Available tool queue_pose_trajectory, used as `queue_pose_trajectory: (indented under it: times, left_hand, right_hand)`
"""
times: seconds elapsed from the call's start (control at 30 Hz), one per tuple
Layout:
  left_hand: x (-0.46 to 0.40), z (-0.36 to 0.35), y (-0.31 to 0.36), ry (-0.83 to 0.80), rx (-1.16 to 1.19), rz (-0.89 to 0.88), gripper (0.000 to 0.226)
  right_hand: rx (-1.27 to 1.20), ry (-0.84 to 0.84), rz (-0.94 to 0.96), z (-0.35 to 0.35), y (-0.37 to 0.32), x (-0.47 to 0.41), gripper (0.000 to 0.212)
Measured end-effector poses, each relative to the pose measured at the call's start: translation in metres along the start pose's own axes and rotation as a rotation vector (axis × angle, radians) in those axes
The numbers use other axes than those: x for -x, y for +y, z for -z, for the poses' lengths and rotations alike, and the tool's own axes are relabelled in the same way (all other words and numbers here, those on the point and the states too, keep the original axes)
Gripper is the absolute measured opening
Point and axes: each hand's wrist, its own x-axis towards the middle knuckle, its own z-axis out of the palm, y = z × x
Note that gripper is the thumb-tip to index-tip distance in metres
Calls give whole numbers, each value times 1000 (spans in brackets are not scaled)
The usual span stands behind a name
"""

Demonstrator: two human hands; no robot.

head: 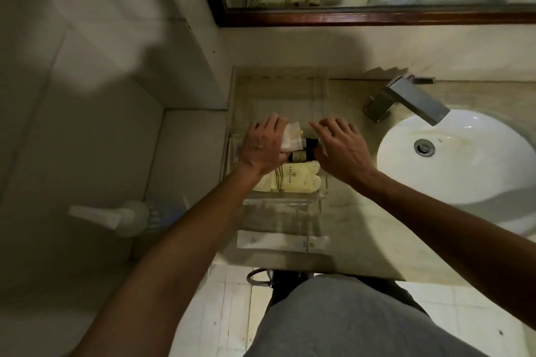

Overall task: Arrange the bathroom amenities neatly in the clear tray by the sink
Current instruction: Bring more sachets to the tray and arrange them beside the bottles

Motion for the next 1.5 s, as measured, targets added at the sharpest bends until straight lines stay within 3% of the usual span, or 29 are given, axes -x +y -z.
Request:
queue_pose_trajectory:
  times: [0.23, 0.37, 0.5, 0.6, 0.67, 0.73, 1.07, 1.2, 1.5]
  left_hand:
    - [-13, 13, 8, -2, -116, -52, 59]
    - [-19, 12, 15, -33, -155, -83, 62]
    - [-21, 14, 17, -24, -142, -63, 62]
    - [-22, 14, 18, -23, -131, -64, 62]
    - [-22, 12, 18, -23, -115, -52, 63]
    - [-21, 11, 18, -21, -103, -41, 62]
    - [-14, 2, 12, -60, -135, -58, 60]
    - [-7, 1, 3, -93, -67, -6, 64]
    - [0, -25, -18, -276, -136, -10, 66]
  right_hand:
    - [146, -153, -99, 0, -1, -3, 88]
    - [178, -146, 31, 1, -19, -9, 74]
    - [84, -118, -122, 8, -11, -15, 72]
    - [118, -163, 34, 4, -16, -9, 65]
    - [66, -147, 35, 6, -20, -8, 61]
    - [35, -124, -11, 6, -20, -8, 62]
    - [84, -174, 111, -2, -29, -3, 60]
    - [-1, -133, -30, -5, -25, -2, 61]
    - [-82, -241, -79, -27, -7, 44, 58]
